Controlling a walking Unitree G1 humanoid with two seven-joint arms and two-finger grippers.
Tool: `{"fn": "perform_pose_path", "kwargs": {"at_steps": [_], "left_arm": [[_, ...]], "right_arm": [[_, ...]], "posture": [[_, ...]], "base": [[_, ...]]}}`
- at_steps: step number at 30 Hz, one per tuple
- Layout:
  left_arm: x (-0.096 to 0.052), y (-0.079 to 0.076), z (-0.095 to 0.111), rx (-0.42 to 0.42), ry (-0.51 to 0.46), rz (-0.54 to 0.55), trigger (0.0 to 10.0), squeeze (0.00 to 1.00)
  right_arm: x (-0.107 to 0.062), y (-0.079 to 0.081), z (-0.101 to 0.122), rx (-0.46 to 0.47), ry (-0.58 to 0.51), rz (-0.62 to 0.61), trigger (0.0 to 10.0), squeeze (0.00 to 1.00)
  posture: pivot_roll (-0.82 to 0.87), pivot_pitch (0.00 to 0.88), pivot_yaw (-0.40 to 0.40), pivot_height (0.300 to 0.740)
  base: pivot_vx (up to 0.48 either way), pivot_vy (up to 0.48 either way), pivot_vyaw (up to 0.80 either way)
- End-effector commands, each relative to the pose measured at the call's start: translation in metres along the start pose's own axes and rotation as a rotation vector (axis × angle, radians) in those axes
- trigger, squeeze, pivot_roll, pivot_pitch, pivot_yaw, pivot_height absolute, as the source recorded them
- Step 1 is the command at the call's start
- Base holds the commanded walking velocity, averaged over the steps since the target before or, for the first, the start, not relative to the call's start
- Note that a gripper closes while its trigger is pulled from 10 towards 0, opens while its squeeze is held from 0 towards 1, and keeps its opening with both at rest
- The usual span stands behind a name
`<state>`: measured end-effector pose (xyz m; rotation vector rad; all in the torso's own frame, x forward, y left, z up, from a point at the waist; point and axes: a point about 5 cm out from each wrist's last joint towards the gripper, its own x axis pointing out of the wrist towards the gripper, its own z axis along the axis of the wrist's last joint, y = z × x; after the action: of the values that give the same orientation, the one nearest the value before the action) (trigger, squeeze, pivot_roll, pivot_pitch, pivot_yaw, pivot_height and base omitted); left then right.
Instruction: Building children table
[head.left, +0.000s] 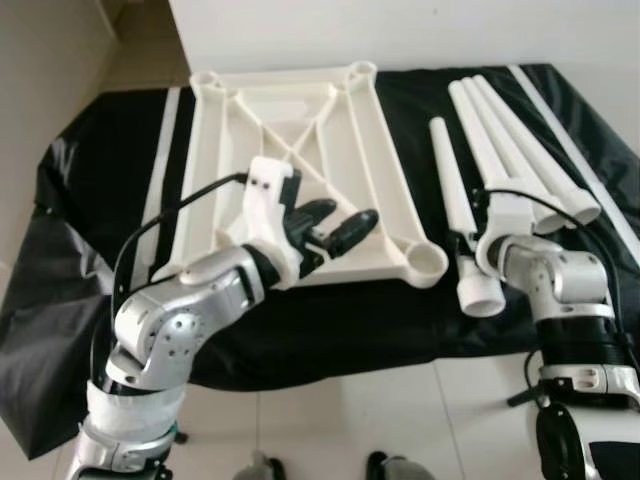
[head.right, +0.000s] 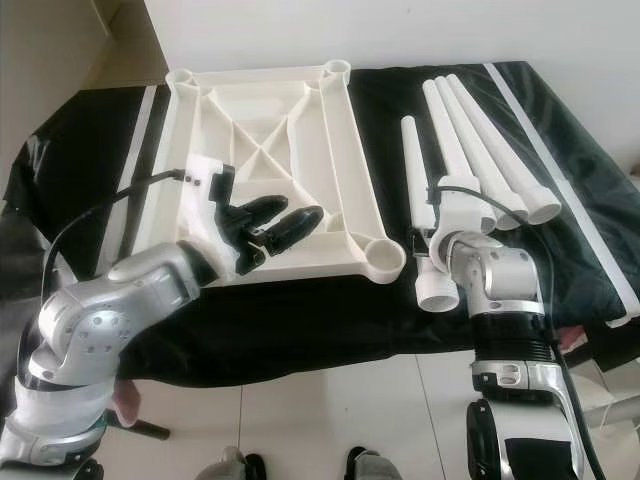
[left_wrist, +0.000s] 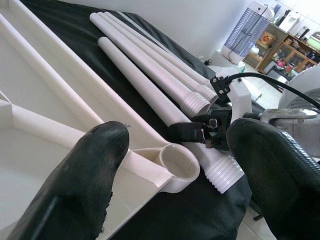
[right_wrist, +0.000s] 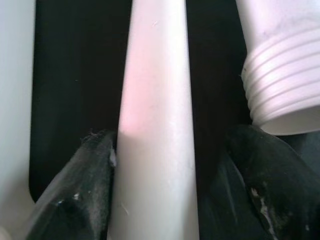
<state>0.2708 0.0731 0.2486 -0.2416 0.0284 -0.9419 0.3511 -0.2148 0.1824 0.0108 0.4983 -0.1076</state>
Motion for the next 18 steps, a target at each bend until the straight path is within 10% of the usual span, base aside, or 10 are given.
{"fn": "perform_pose_path", "kwargs": {"at_steps": [1,13,14,15,17,18], "left_arm": [[-0.001,-0.006,-0.002,0.003,0.01,-0.101,10.0,0.0],[-0.002,-0.006,-0.001,0.006,0.014,-0.096,10.0,0.0],[-0.002,-0.005,-0.001,0.006,0.014,-0.094,10.0,0.0],[-0.002,-0.005,0.0,0.008,0.013,-0.092,10.0,0.0],[-0.002,-0.004,0.001,0.011,0.011,-0.088,10.0,0.0],[-0.001,-0.003,0.002,0.013,0.01,-0.087,10.0,0.0]], "right_arm": [[0.009,-0.005,-0.039,0.017,0.179,-0.033,10.0,0.0],[0.013,0.014,-0.054,0.078,0.252,0.046,10.0,0.0],[0.013,0.016,-0.055,0.087,0.261,0.058,8.3,0.0],[0.014,0.02,-0.057,0.111,0.282,0.078,1.9,0.0],[0.015,0.024,-0.059,0.14,0.307,0.104,1.9,0.0],[0.015,0.025,-0.059,0.153,0.313,0.105,0.0,0.0]], "posture": [[-0.05,0.162,0.037,0.74],[-0.04,0.172,0.039,0.74],[-0.04,0.175,0.037,0.74],[-0.04,0.176,0.035,0.74],[-0.04,0.176,0.035,0.74],[-0.04,0.179,0.033,0.74]], "base": [[0.0,0.0,0.0],[0.0,0.0,0.0],[0.0,0.0,0.0],[0.0,0.0,0.0],[0.0,0.0,0.0],[0.0,0.0,0.0]]}}
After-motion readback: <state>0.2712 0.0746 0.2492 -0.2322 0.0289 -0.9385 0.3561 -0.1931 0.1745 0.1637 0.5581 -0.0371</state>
